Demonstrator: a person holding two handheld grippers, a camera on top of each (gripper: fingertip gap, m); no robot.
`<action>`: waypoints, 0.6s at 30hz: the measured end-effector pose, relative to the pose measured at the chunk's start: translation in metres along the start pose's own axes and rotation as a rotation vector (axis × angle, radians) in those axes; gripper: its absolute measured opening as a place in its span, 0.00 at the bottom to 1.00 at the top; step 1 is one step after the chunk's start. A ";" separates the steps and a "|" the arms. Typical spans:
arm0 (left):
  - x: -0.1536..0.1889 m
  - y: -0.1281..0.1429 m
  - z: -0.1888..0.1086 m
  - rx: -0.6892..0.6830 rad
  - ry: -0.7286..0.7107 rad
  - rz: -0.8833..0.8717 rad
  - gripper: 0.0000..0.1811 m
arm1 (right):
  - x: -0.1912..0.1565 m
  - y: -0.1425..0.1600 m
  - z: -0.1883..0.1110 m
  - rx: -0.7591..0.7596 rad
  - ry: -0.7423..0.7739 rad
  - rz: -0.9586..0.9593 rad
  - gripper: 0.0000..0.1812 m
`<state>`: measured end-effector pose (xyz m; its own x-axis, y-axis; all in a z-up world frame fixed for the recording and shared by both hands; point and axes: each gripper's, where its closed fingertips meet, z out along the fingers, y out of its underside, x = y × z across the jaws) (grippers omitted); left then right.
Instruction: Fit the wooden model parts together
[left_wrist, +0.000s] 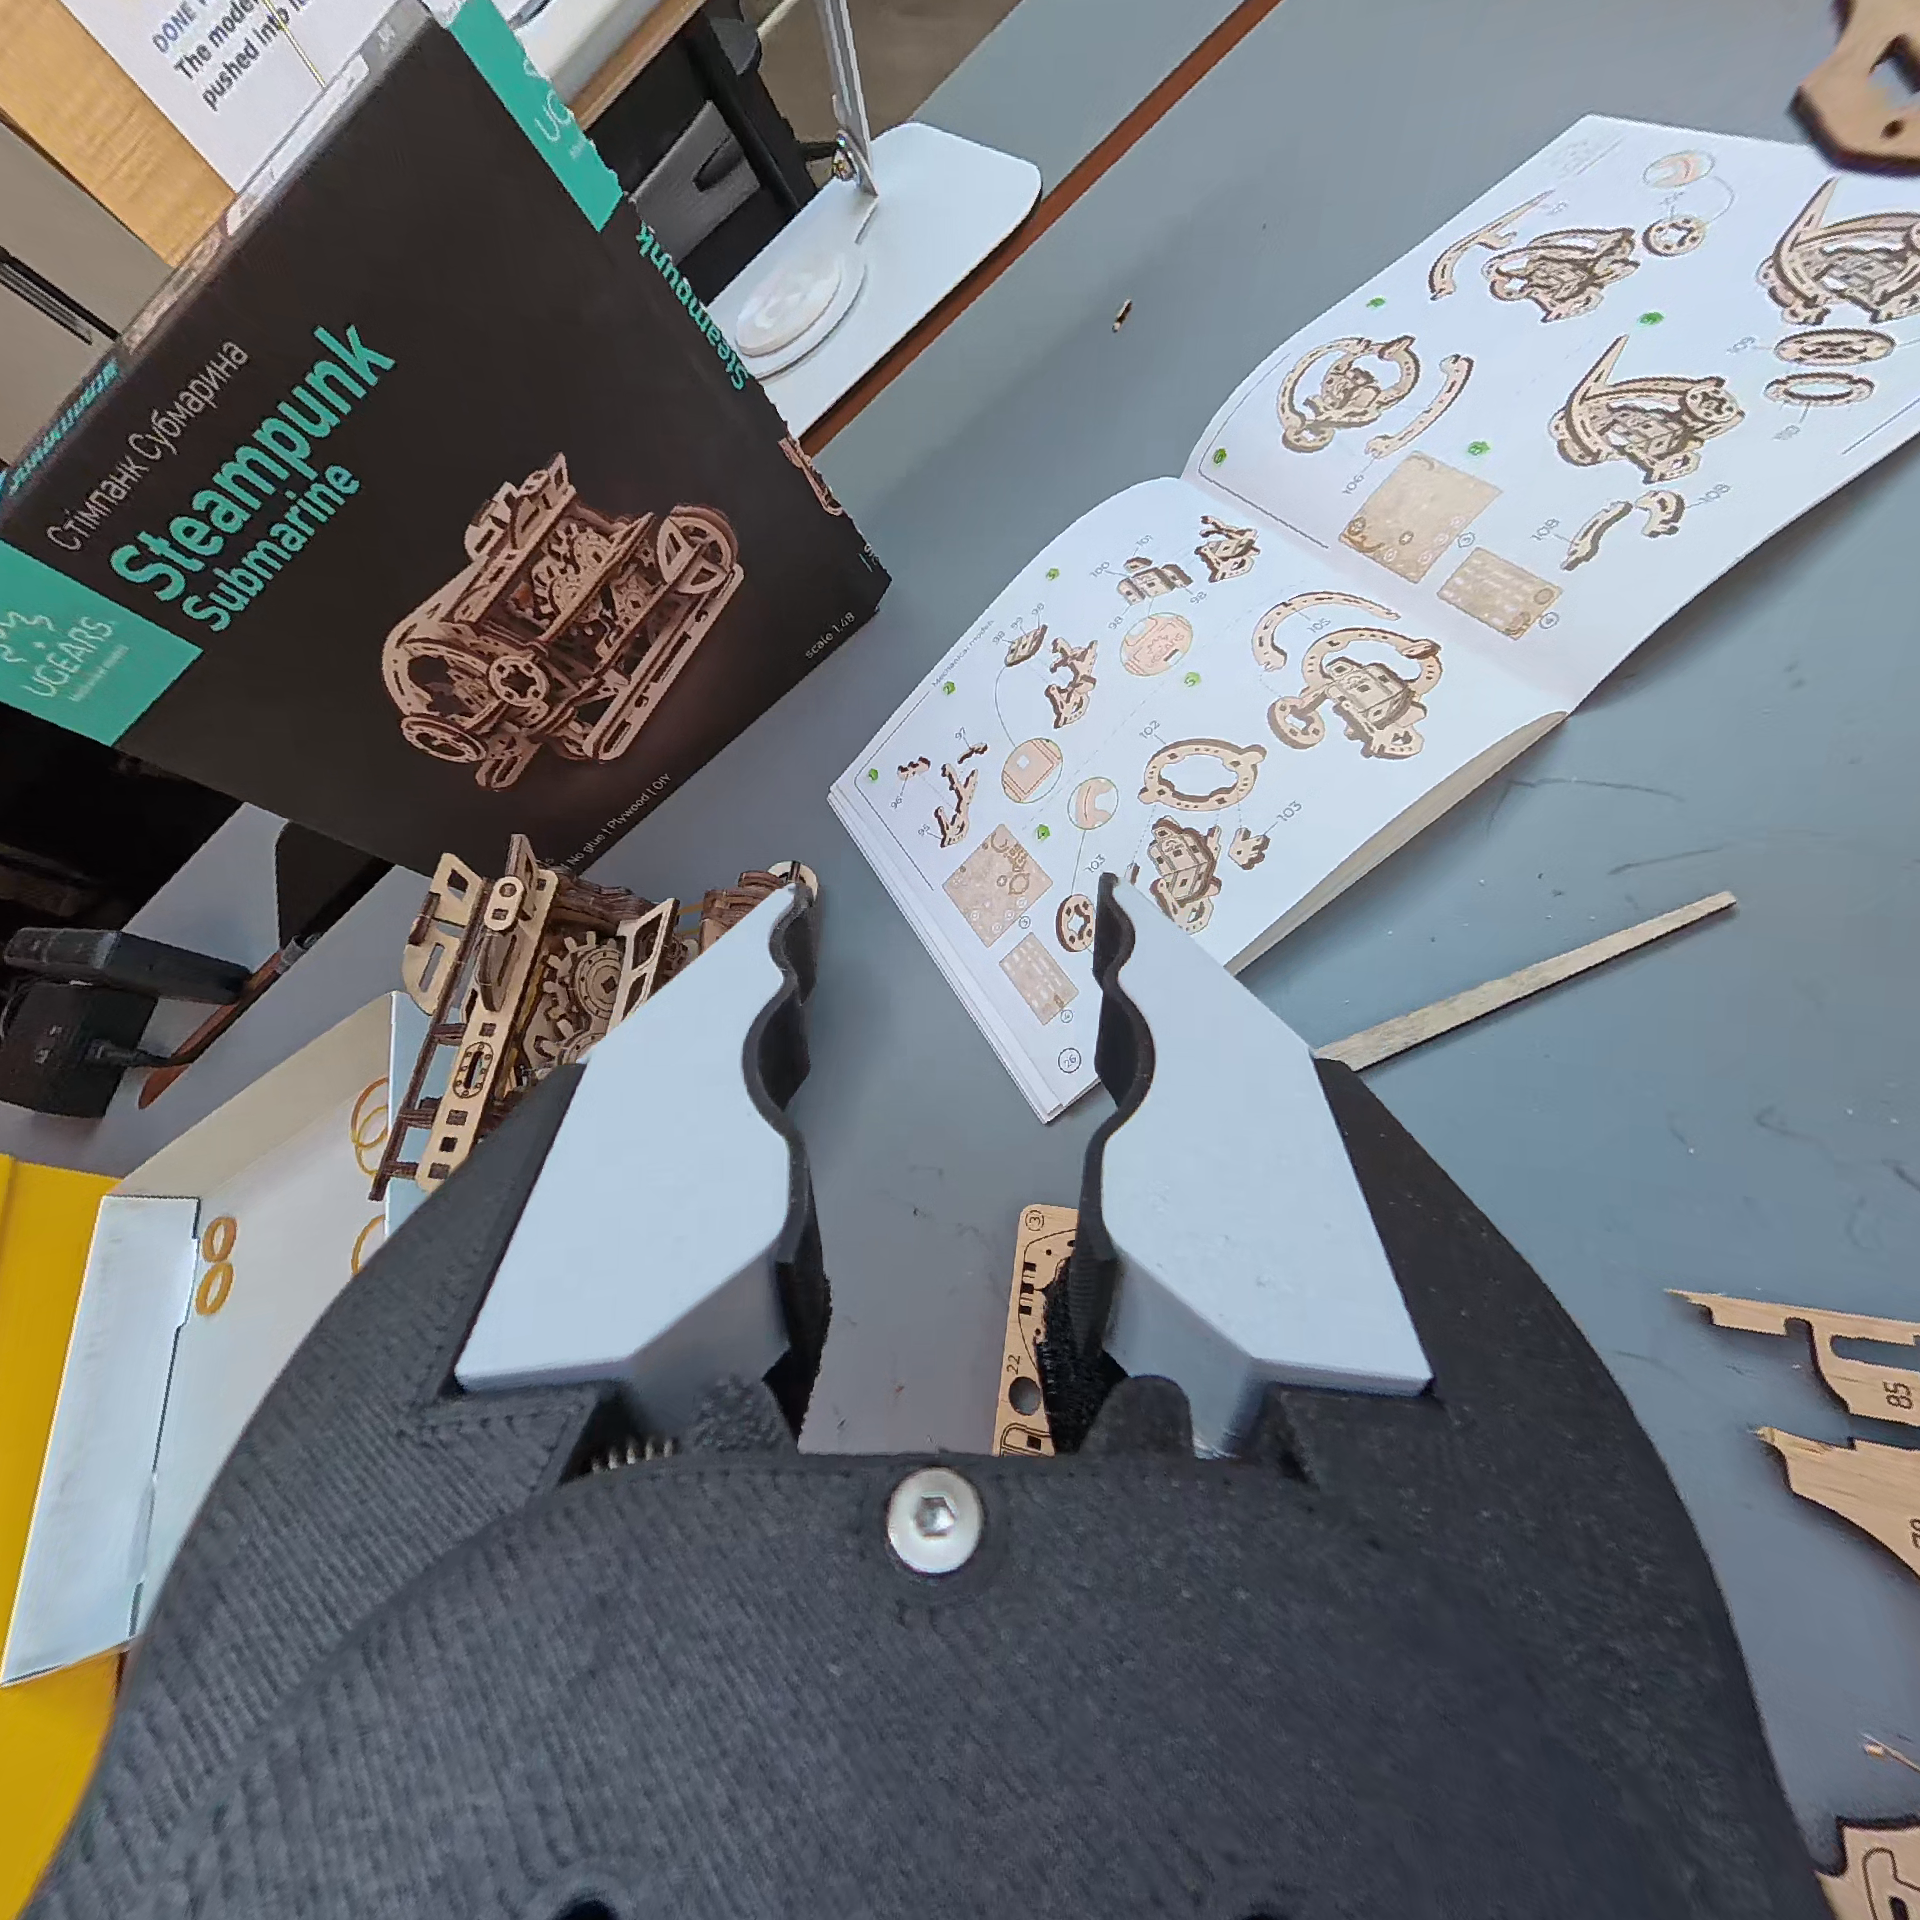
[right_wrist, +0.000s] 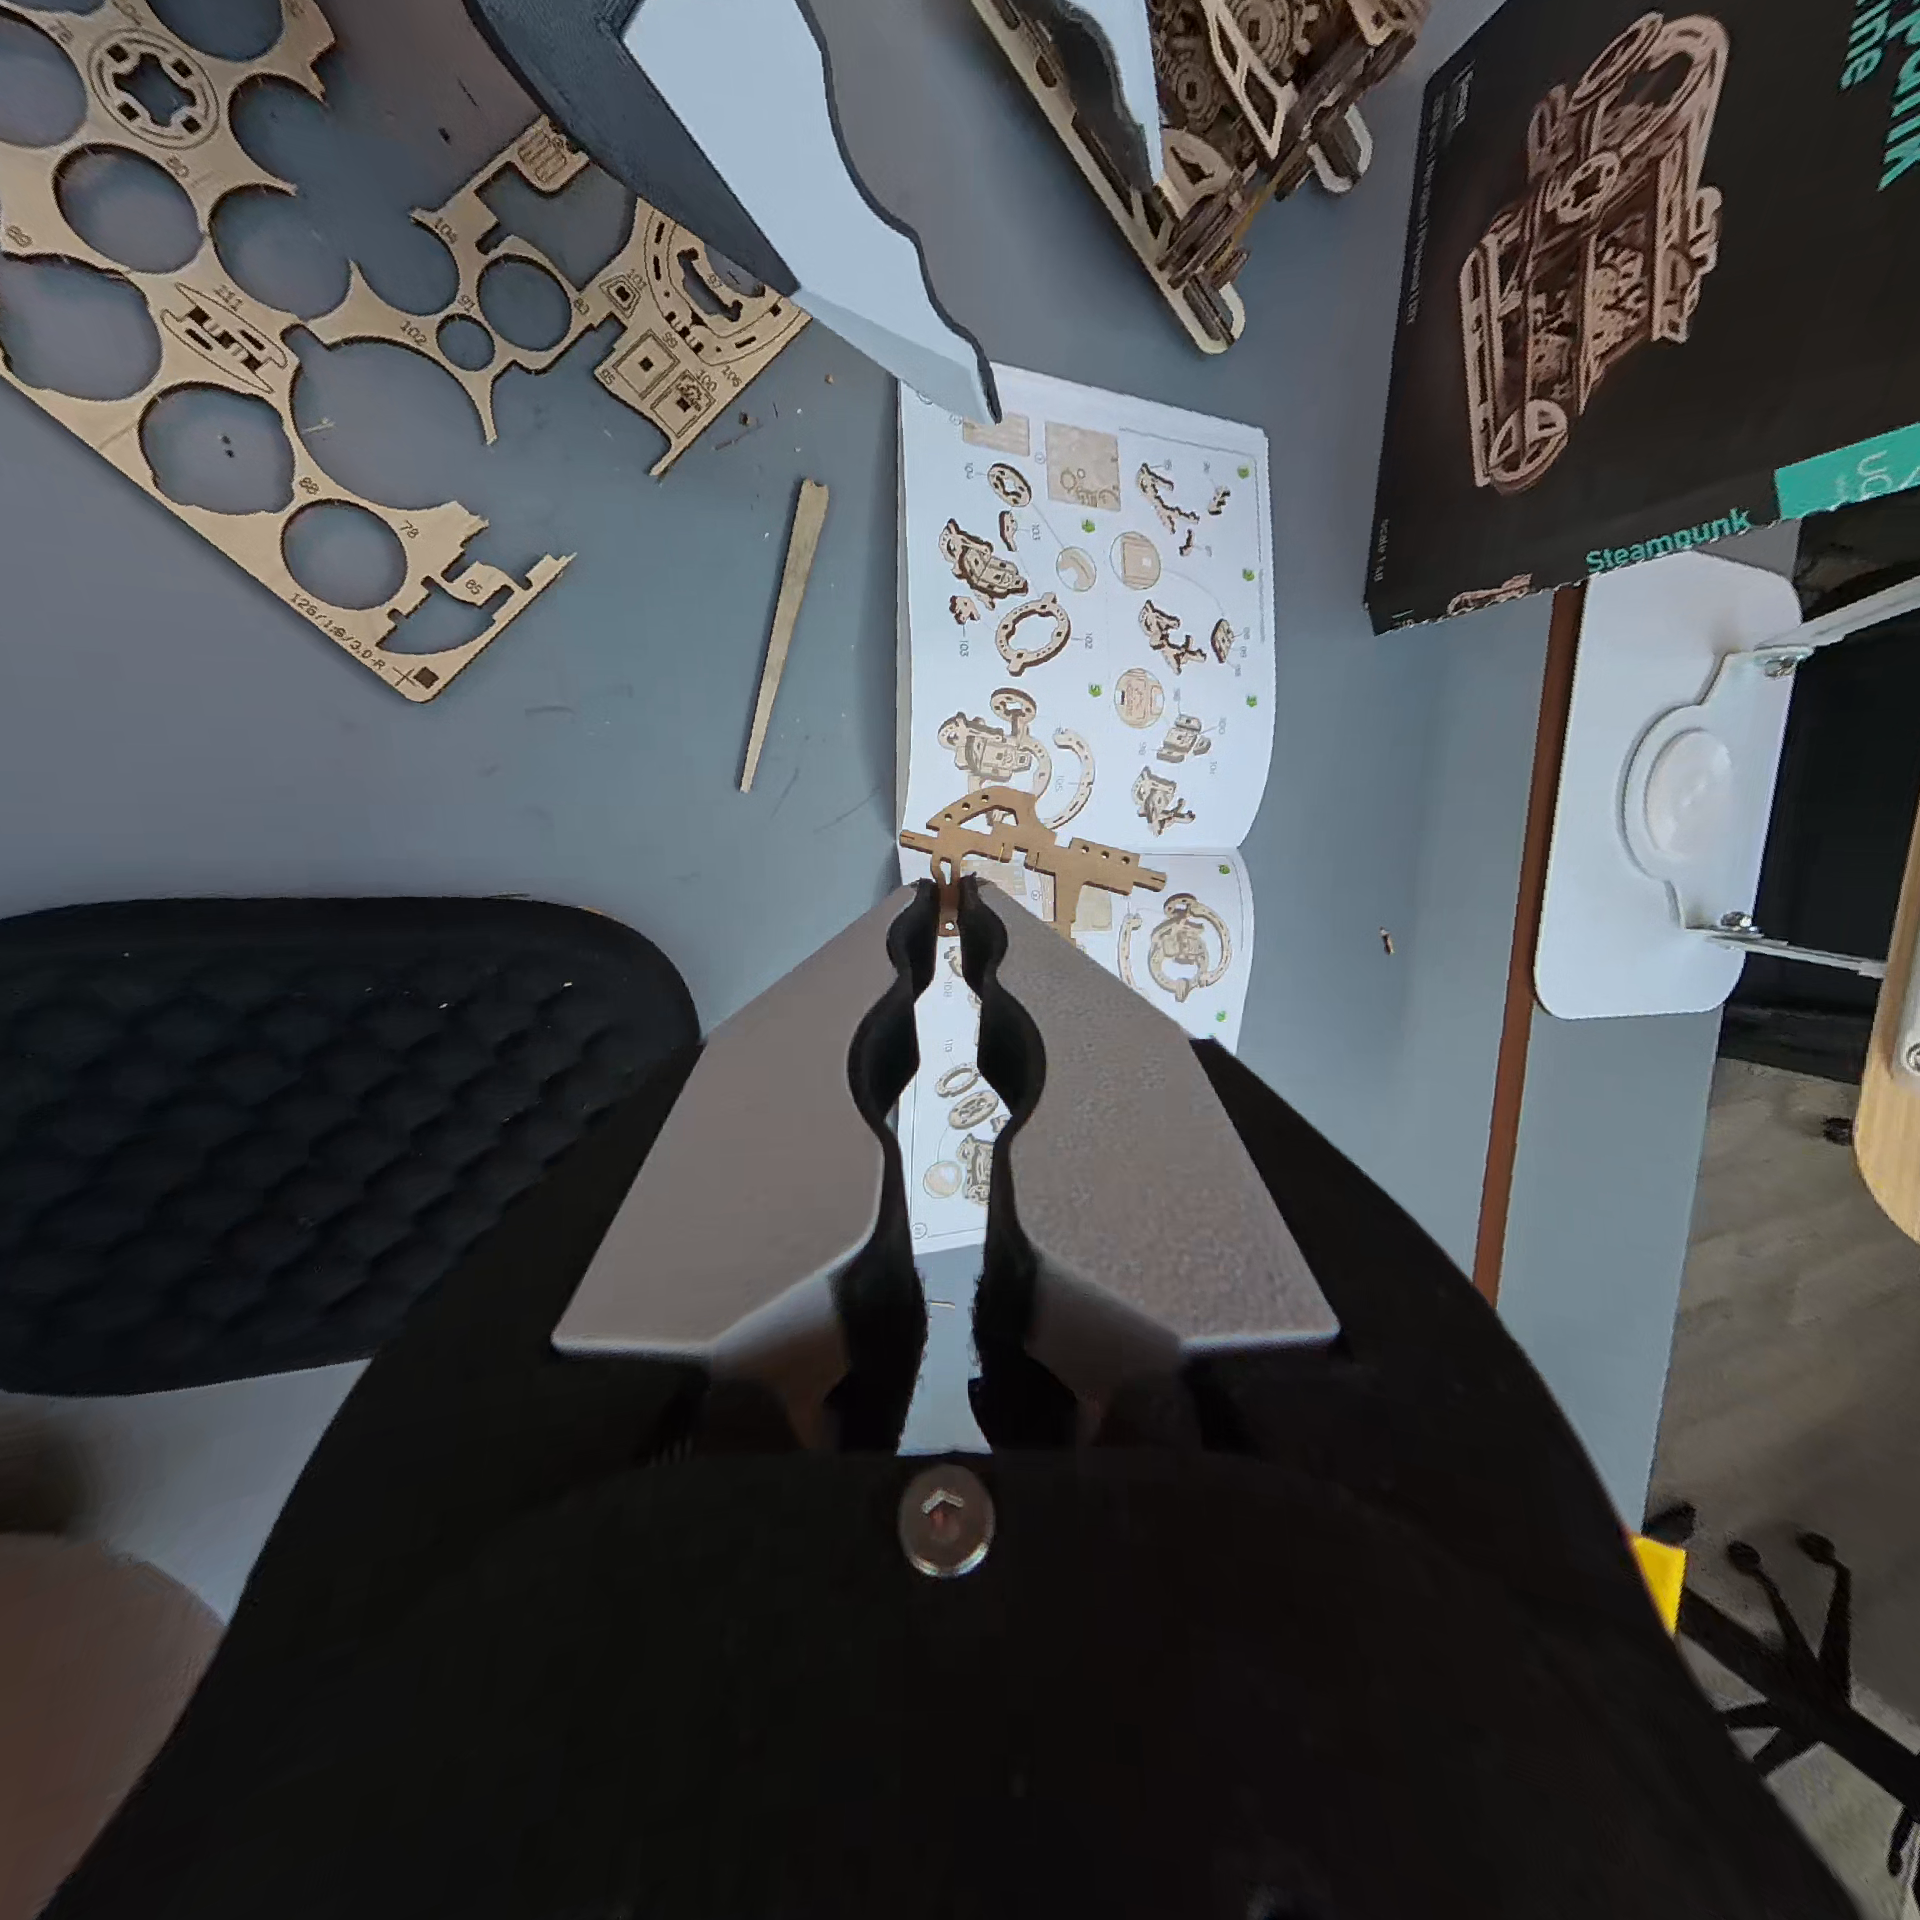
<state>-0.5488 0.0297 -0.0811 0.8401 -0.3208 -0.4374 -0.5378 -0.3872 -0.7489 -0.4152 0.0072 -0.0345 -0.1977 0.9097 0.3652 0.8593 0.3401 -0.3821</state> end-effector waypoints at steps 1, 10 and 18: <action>0.000 0.002 0.001 -0.008 -0.001 -0.002 0.30 | 0.000 0.000 -0.002 -0.014 -0.008 0.021 0.01; 0.001 0.003 0.004 -0.011 -0.025 0.009 0.30 | 0.002 0.013 -0.002 -0.101 0.017 0.066 0.01; 0.002 0.004 0.005 -0.020 -0.027 0.013 0.31 | 0.002 0.046 0.006 -0.211 0.012 0.115 0.01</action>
<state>-0.5490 0.0313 -0.0878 0.8343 -0.3031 -0.4605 -0.5500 -0.4004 -0.7329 -0.3792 0.0262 -0.0561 -0.0881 0.9362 0.3404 0.9555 0.1759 -0.2367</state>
